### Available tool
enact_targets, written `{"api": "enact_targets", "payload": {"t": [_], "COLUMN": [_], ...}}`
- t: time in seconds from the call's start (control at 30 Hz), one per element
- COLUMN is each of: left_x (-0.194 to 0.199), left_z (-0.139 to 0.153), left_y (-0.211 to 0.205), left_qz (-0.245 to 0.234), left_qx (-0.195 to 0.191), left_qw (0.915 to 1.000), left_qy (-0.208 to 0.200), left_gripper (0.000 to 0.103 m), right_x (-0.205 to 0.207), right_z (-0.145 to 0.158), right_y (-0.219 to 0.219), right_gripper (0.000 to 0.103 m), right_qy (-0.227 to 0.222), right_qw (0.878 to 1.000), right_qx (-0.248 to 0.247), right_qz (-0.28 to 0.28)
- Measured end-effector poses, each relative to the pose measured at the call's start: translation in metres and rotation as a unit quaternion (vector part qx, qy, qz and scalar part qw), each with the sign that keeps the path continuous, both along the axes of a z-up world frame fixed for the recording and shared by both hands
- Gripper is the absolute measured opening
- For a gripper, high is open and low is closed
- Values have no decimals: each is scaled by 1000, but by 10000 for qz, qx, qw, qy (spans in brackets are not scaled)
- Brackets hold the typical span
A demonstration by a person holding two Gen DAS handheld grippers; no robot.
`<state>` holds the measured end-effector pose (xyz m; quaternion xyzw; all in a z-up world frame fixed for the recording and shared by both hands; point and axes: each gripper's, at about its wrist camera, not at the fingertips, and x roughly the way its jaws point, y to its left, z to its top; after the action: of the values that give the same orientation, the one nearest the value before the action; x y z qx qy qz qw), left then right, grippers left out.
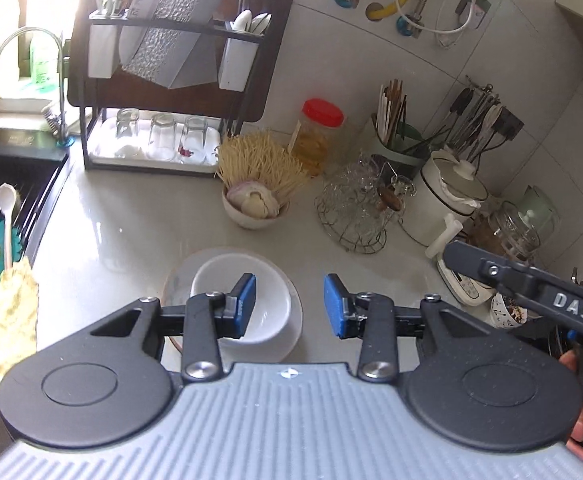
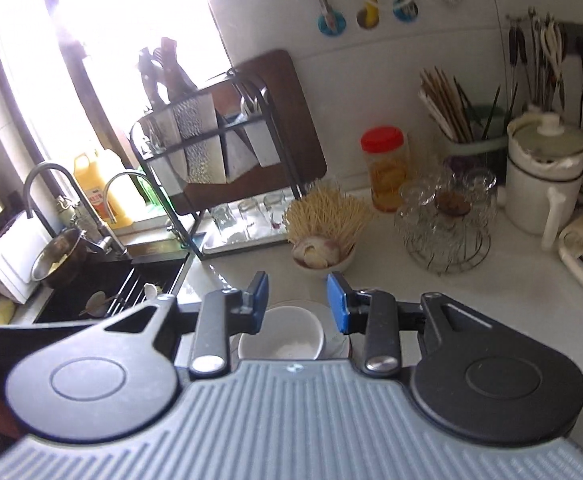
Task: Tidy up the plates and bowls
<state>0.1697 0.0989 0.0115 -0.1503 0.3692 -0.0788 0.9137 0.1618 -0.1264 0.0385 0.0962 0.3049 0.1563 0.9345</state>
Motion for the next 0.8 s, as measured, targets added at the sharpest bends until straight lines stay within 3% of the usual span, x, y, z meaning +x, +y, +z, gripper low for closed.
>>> {"api": "enact_targets", "payload": {"t": [0.8], "left_x": [-113], "left_z": [-5], "left_y": [-66], "left_qz": [190], "left_qx": [426], "left_qw": [9989], "left_qy": [53], "left_gripper": [43], "right_x": [-104], "right_z": [-14], "right_y": [-59], "right_gripper": [37], "right_qy": [3], "right_qw": [9995], "right_qx": [-231], "right_qz": [-233]}}
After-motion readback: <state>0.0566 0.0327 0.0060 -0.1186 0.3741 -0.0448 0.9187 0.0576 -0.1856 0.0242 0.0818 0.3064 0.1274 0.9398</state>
